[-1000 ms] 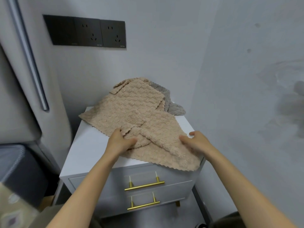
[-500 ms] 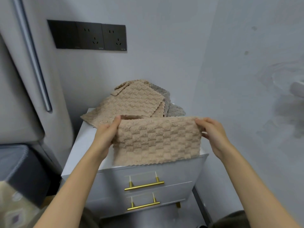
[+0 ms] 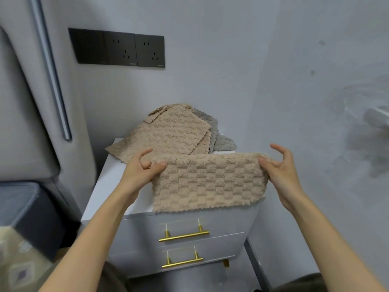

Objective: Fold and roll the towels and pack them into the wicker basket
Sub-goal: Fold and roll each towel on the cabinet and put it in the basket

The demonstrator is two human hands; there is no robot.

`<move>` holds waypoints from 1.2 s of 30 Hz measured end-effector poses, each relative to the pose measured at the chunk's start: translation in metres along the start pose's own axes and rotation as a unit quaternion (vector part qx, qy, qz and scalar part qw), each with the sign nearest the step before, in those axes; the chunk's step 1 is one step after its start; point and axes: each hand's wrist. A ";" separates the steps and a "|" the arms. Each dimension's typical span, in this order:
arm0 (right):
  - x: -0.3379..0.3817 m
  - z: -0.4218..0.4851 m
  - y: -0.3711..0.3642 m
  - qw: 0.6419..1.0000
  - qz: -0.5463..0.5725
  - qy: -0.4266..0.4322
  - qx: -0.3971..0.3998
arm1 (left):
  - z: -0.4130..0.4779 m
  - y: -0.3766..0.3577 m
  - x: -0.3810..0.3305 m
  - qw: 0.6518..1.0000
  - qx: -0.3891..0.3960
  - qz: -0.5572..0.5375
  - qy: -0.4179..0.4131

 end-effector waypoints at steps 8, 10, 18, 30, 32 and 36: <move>-0.008 0.005 0.008 0.950 -0.256 0.176 -0.023 | -0.003 -0.001 -0.006 0.975 -0.071 0.139 -0.160; -0.007 0.008 0.006 0.950 -0.254 0.179 -0.043 | -0.004 -0.002 -0.011 0.982 -0.041 0.104 -0.149; -0.001 0.012 -0.018 0.981 -0.153 0.115 -0.032 | 0.001 -0.007 -0.018 0.991 -0.035 -0.009 -0.129; -0.058 0.063 -0.047 0.971 -0.233 -0.031 -0.032 | 0.054 0.001 0.023 0.966 -0.081 0.237 -0.070; -0.060 0.065 -0.045 0.972 -0.230 -0.045 -0.025 | 0.054 0.005 0.023 0.964 -0.077 0.243 -0.081; -0.055 0.062 -0.042 0.953 -0.303 -0.034 0.002 | 0.052 0.015 0.028 0.945 -0.054 0.322 -0.029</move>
Point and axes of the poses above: each hand's wrist, its own z-axis towards the middle knuckle, its own y-axis out of the back of the hand, x = y × z, and after that the axes turned 1 degree about -y, right-handed
